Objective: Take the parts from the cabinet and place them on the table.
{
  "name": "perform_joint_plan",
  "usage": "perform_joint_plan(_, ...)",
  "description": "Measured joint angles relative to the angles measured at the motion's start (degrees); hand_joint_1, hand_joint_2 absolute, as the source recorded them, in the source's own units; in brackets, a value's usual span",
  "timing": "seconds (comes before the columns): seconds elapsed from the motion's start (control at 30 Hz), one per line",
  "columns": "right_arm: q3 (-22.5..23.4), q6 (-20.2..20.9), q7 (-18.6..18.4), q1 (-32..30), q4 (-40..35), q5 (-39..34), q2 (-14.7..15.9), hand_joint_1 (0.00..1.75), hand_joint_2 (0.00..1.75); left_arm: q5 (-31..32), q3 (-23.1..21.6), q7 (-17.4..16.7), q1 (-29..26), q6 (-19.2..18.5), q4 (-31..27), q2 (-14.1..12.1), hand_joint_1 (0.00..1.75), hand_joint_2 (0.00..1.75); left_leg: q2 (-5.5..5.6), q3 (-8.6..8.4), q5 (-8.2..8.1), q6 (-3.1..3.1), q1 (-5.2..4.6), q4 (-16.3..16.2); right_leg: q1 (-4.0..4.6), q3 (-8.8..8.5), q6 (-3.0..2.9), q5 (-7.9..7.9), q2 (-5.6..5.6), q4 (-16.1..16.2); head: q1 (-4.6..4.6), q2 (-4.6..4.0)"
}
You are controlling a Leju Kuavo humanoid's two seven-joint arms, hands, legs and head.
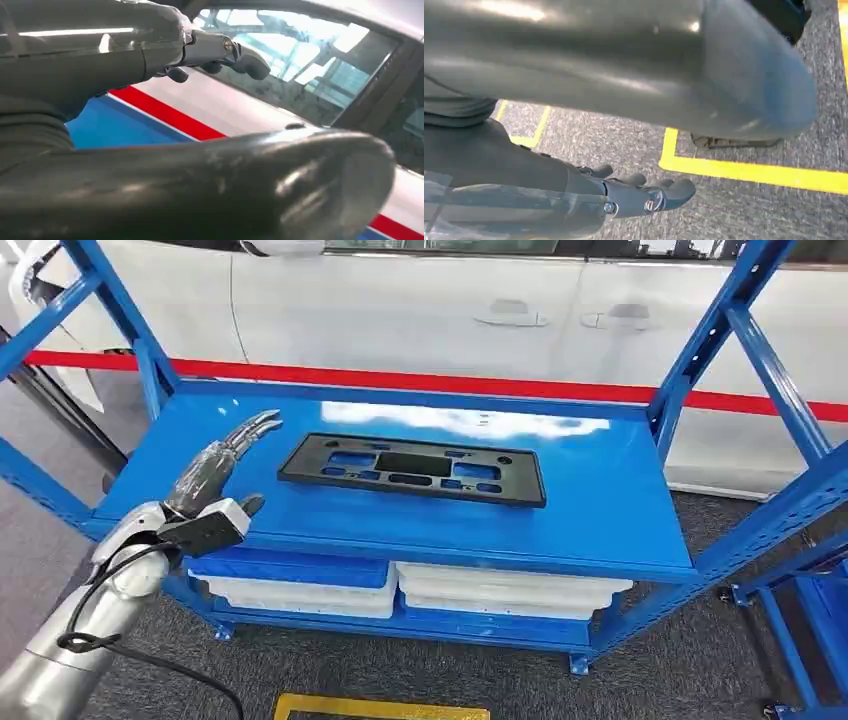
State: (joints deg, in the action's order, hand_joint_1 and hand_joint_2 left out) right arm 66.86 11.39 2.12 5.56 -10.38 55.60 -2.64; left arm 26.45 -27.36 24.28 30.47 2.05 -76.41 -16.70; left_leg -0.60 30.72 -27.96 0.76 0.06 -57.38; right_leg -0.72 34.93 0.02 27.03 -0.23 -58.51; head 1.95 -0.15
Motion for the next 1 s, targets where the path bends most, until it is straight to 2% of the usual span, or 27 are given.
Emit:
perform_joint_plan(0.07,0.0,0.0,0.1,-0.4,0.0,0.0,0.0,0.00,0.00,0.1,0.0,0.0,-0.2,0.0,-0.3,0.0,0.00,0.00,0.00,-0.91,0.20,-0.80,0.02,-0.7,-0.11,-0.79,-0.96,-0.26,0.23,0.2,-0.02,0.00)
perform_joint_plan(0.13,0.0,0.0,0.2,-0.6,0.0,0.0,0.0,0.00,0.00,0.1,0.0,-0.1,-0.1,0.0,-0.8,0.0,0.00,0.00,0.09,0.34,0.20,-1.37,0.35,-4.2,-0.25,-2.76,-1.77,0.34,0.26,0.6,-0.04,0.00)
perform_joint_plan(0.17,0.0,0.0,0.2,-0.6,0.0,-0.1,0.0,0.00,0.00,0.2,0.0,-0.1,-0.1,-0.1,-1.0,-0.1,0.00,0.00,0.11,2.74,0.10,-1.47,0.43,-8.2,-0.21,-3.31,-2.05,0.87,0.33,0.6,0.02,0.00)
perform_joint_plan(0.23,0.0,0.0,0.2,-0.5,0.0,-0.2,0.0,0.00,0.00,0.2,0.0,-0.3,-0.5,-0.1,-1.1,-0.3,0.00,0.00,0.12,8.92,-2.76,-1.76,0.46,-16.3,-0.12,-4.56,-2.29,2.05,0.60,0.6,-0.02,0.00)
perform_joint_plan(0.27,0.0,0.0,0.2,-0.5,0.0,-0.2,0.0,0.00,0.00,0.3,0.0,-0.3,-0.8,-0.1,-1.1,-0.3,0.00,0.00,0.12,11.13,-4.61,-1.82,0.45,-18.2,-0.07,-5.36,-2.29,2.74,0.75,0.6,0.00,0.00)
perform_joint_plan(0.3,0.0,0.0,0.2,-0.6,0.0,-0.2,0.0,0.00,0.00,0.3,0.0,-0.3,-1.1,-0.1,-1.1,-0.3,0.00,0.00,0.12,12.42,-5.68,-1.76,0.45,-18.1,0.00,-6.30,-2.25,3.50,0.95,0.6,-0.02,0.00)
perform_joint_plan(0.33,0.0,0.0,0.2,-0.7,0.0,-0.2,0.0,0.00,0.00,0.4,0.0,-0.3,-1.2,-0.1,-1.1,-0.3,0.00,0.00,0.13,12.82,-5.41,-1.58,0.45,-16.3,0.06,-7.39,-2.25,4.32,1.06,0.6,0.00,0.00)
perform_joint_plan(0.37,0.0,0.0,0.2,-0.7,0.0,-0.2,0.0,0.00,0.00,0.5,0.0,-0.3,-1.2,-0.1,-1.1,-0.3,0.00,0.00,0.17,12.53,-4.01,-1.23,0.40,-12.5,0.20,-8.76,-2.21,5.35,1.15,0.7,0.00,0.00)
perform_joint_plan(0.4,0.0,0.0,0.2,-0.7,0.0,-0.2,0.0,0.00,0.00,0.5,0.0,-0.3,-1.3,-0.1,-1.1,-0.3,0.00,0.00,0.20,11.99,-0.37,-0.63,0.18,-8.1,0.33,-9.97,-2.14,6.40,1.15,0.7,-0.02,0.00)
perform_joint_plan(0.43,0.0,0.0,0.2,-0.8,0.0,-0.2,0.0,0.00,0.00,0.6,0.0,-0.3,-1.3,-0.1,-1.1,-0.5,0.00,0.00,0.17,11.67,6.10,0.09,0.03,-3.8,0.34,-10.66,-2.09,7.35,1.15,0.8,-0.02,0.00)
perform_joint_plan(0.47,0.0,0.0,0.2,-0.7,0.3,-0.2,-0.4,0.00,0.00,0.6,0.0,-0.4,-1.7,-0.2,-1.1,-0.6,0.00,0.00,0.62,12.17,10.65,0.28,-0.59,-2.6,0.47,-11.68,-1.70,8.27,1.12,0.4,-0.18,0.00)
perform_joint_plan(0.5,0.0,0.0,0.2,-0.5,0.2,-0.2,-0.4,0.00,0.00,0.8,-0.1,-0.6,-1.9,-0.4,-1.1,-0.6,0.00,0.00,0.55,11.19,8.62,0.29,-0.81,-2.5,0.32,-11.75,-1.11,8.66,1.51,1.3,0.02,0.00)
perform_joint_plan(0.53,0.0,0.0,0.2,-0.5,0.2,-0.2,-0.4,0.00,0.00,0.9,0.0,-0.5,-1.8,-0.3,-1.5,-0.7,0.00,0.00,0.50,10.69,8.74,0.50,-0.81,-2.7,-0.07,-12.66,-0.79,8.88,1.34,2.5,0.04,0.00)
perform_joint_plan(0.57,0.0,0.0,0.2,-0.6,0.2,-0.2,-0.4,0.00,0.00,0.8,0.1,-0.5,-1.5,-0.2,-1.9,-0.8,0.00,0.00,0.49,9.94,8.22,0.85,-0.78,-2.0,0.26,-12.96,-0.45,7.62,1.14,1.4,0.00,0.00)
perform_joint_plan(0.6,0.0,-0.1,0.2,-0.3,0.2,-0.2,-0.3,0.00,0.00,1.1,0.1,-0.4,-1.0,-0.2,-2.2,-0.8,0.00,0.00,0.69,9.00,8.14,1.13,-0.45,-1.2,0.28,-12.04,-0.12,6.27,1.04,-0.7,0.02,0.00)
perform_joint_plan(0.63,0.0,-0.1,0.2,-0.1,0.2,-0.2,-0.3,0.00,0.00,1.2,0.0,-0.4,-0.8,-0.3,-2.4,-0.8,0.00,0.00,0.75,7.87,7.97,1.35,-0.27,-0.5,0.06,-9.98,0.20,4.13,1.03,-4.9,0.00,0.00)
perform_joint_plan(0.67,0.0,0.0,0.2,0.1,0.2,-0.2,-0.3,0.00,0.00,1.3,0.0,-0.4,-0.9,-0.3,-2.4,-0.8,0.00,1.75,0.72,6.95,7.50,1.84,-0.24,0.0,0.03,-6.97,0.51,2.97,0.93,-9.4,0.00,0.00)
perform_joint_plan(0.7,0.0,0.0,0.2,0.3,0.2,-0.2,-0.3,0.00,0.00,1.1,0.0,-0.5,-1.1,-0.8,-2.4,-0.8,0.00,1.75,0.69,6.27,6.96,1.89,-0.24,0.3,-0.03,-4.10,0.55,4.10,0.88,-12.7,0.00,0.00)
perform_joint_plan(0.73,0.0,0.0,0.2,0.2,0.2,-0.2,-0.3,0.00,0.00,0.6,-0.1,-0.5,-1.5,-1.3,-2.5,-0.6,0.00,1.75,0.69,5.49,6.28,1.82,-0.22,0.4,-0.04,-1.72,0.61,7.05,0.86,-14.6,0.02,0.00)
perform_joint_plan(0.77,0.0,-0.1,0.2,0.1,0.2,-0.2,-0.3,0.00,0.00,0.0,-0.1,-0.4,-2.0,-1.8,-2.6,-0.5,0.00,1.75,0.71,4.62,5.46,1.72,-0.18,0.4,-0.04,0.12,0.70,10.91,0.84,-15.2,0.00,0.00)
perform_joint_plan(0.8,0.0,-0.1,0.2,0.0,0.2,-0.2,-0.3,0.00,0.00,-0.5,-0.1,-0.3,-2.5,-2.1,-2.8,-0.5,0.00,0.00,0.74,3.66,4.69,1.70,-0.15,0.4,-0.04,1.50,0.96,13.55,0.80,-14.8,0.00,0.00)
perform_joint_plan(0.83,0.0,-0.1,0.2,-0.1,0.2,-0.2,-0.3,0.00,0.00,-0.9,-0.1,0.0,-3.0,-2.2,-3.0,-0.5,0.00,0.00,0.77,2.67,3.91,1.64,-0.15,0.4,-0.04,2.34,0.98,14.10,0.76,-13.3,0.00,0.00)
perform_joint_plan(0.87,0.0,-0.1,0.2,-0.2,0.2,-0.2,-0.2,0.00,0.00,-1.3,-0.1,0.2,-3.3,-2.2,-3.1,-0.5,0.00,0.00,0.79,1.68,3.20,1.55,-0.14,0.4,-0.03,2.42,0.97,12.41,0.71,-10.5,0.00,0.00)
perform_joint_plan(0.9,0.0,-0.1,0.2,-0.3,0.2,-0.2,-0.2,0.00,0.00,-1.4,-0.1,0.4,-3.6,-2.2,-3.2,-0.5,0.00,0.00,0.79,0.70,2.49,1.43,-0.15,0.4,-0.01,1.99,0.64,8.15,0.65,-6.4,0.00,0.00)
perform_joint_plan(0.93,0.0,-0.1,0.2,-0.4,0.2,-0.2,-0.2,0.00,0.00,-1.7,-0.1,0.6,-3.9,-2.2,-3.4,-0.4,0.00,0.00,0.75,0.20,1.82,1.28,-0.15,0.4,0.06,1.51,0.18,1.86,0.55,-1.9,0.00,0.00)
perform_joint_plan(0.97,0.0,-0.1,0.2,-0.6,0.2,-0.2,-0.1,0.00,0.00,-2.0,-0.1,0.9,-4.0,-2.2,-3.5,-0.4,0.00,0.00,0.80,-0.50,1.36,1.06,-0.31,0.1,0.36,1.64,-0.18,-3.03,0.51,-0.1,0.00,0.00)
perform_joint_plan(1.0,0.0,-0.1,0.1,-0.5,0.2,-0.2,-0.1,0.00,0.00,-2.4,-0.2,1.0,-4.3,-2.3,-3.6,-0.3,0.00,0.00,1.00,-0.32,0.92,0.64,-0.40,0.1,0.56,1.44,-0.50,-2.34,0.57,0.0,-0.02,0.00)
